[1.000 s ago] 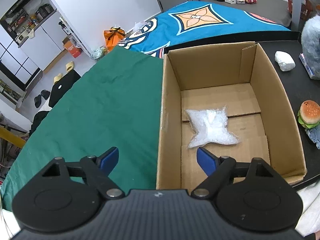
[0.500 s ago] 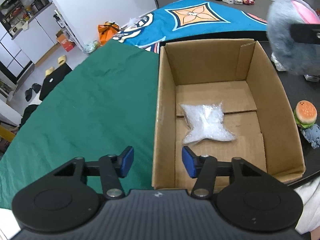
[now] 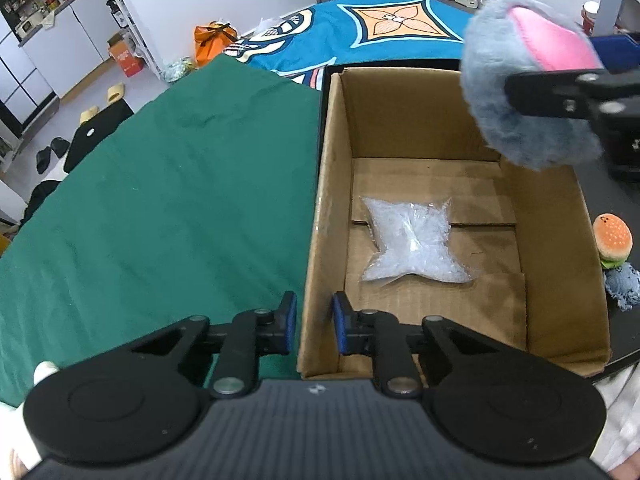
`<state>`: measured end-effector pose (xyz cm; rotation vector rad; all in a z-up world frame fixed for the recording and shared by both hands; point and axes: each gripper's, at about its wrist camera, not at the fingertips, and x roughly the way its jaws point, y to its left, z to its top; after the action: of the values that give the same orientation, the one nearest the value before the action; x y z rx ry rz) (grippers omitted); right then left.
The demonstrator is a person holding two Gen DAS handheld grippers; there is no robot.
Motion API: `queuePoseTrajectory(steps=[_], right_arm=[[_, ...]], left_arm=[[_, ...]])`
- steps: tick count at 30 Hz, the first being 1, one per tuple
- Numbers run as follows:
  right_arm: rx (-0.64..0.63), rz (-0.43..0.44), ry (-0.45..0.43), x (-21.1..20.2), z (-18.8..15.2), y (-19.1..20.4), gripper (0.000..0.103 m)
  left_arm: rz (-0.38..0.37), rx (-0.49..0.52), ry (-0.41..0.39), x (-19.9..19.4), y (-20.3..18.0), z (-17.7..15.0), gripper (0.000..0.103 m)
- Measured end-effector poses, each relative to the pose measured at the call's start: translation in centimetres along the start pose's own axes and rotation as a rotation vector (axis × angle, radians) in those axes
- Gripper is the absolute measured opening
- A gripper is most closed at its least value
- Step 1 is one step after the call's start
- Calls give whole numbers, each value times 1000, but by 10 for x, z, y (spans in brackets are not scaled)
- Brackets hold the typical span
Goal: Organize soft objects
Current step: 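Carry the grey plush with the right tool over the box and lower it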
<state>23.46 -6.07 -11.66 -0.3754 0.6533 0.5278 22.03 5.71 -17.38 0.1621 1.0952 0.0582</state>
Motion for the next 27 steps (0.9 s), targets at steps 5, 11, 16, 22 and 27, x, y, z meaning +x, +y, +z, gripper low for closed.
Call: queuePoseTrajectory(steps=[5, 11, 16, 22, 27], right_arm=[[-101, 17, 24, 10, 11, 12, 61], [-158, 29, 24, 17, 20, 24, 62], [-219, 13, -9, 19, 22, 34, 73], [-212, -31, 13, 20, 14, 29, 82], [-161, -34, 21, 12, 3, 16, 82]], left_arm=[[-26, -30, 6, 2, 5, 1, 16], [-43, -42, 9, 3, 8, 1, 16], [-50, -44, 10, 4, 10, 1, 16], [-55, -50, 8, 5, 12, 1, 16], [-38, -32, 5, 4, 7, 1, 17]])
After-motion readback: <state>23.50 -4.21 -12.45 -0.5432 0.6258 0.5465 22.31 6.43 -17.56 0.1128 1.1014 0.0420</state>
